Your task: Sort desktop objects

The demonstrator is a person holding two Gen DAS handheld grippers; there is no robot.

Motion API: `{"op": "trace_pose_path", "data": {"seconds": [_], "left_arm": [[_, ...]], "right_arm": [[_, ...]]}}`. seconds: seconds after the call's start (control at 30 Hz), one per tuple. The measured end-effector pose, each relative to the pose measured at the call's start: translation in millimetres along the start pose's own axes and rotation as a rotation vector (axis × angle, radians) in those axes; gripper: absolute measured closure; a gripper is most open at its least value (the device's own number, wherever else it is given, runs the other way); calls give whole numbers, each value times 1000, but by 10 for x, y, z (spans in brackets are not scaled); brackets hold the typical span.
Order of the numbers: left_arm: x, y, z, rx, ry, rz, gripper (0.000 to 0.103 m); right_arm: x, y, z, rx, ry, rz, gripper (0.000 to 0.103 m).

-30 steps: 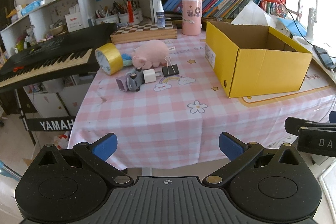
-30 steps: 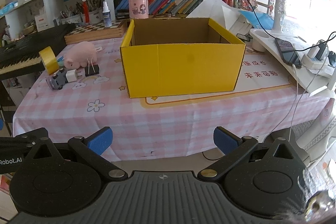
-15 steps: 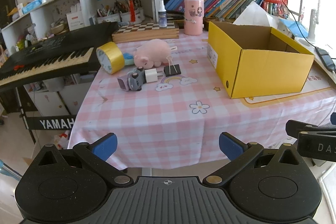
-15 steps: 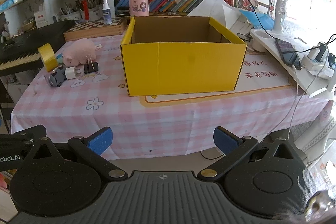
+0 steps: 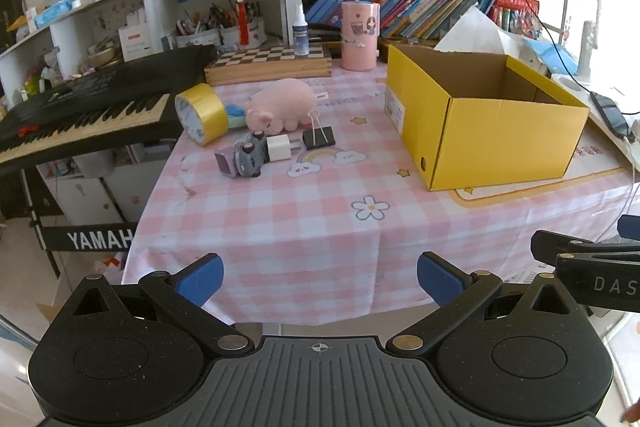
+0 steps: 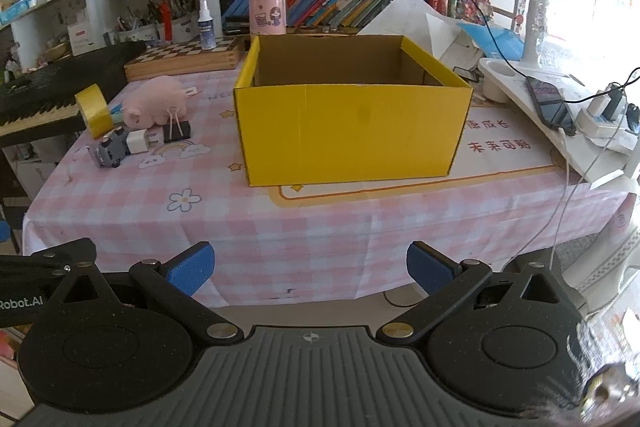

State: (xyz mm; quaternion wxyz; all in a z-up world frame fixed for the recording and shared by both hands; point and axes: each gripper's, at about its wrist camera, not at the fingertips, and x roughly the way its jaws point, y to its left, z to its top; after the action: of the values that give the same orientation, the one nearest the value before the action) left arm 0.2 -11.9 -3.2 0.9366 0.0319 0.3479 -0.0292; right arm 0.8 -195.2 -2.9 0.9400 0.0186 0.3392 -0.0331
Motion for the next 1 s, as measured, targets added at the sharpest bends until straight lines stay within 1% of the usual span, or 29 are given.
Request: {"op": "trace_pose_path", "data": {"seconds": [0.13, 0.6, 0.77, 1.0], "left_arm": [[-9, 27, -4, -10, -1, 7, 0], [-26, 135, -40, -42, 11, 31, 0], [-29, 155, -61, -43, 15, 52, 1], [-44, 201, -78, -55, 16, 60, 1]], "right_arm": [[6, 25, 0, 1, 5, 18, 0], [-20, 150, -4, -41, 9, 35, 2], [-25, 202, -12, -54, 15, 51, 2], [-40, 269, -24, -73, 14, 67, 2]]}}
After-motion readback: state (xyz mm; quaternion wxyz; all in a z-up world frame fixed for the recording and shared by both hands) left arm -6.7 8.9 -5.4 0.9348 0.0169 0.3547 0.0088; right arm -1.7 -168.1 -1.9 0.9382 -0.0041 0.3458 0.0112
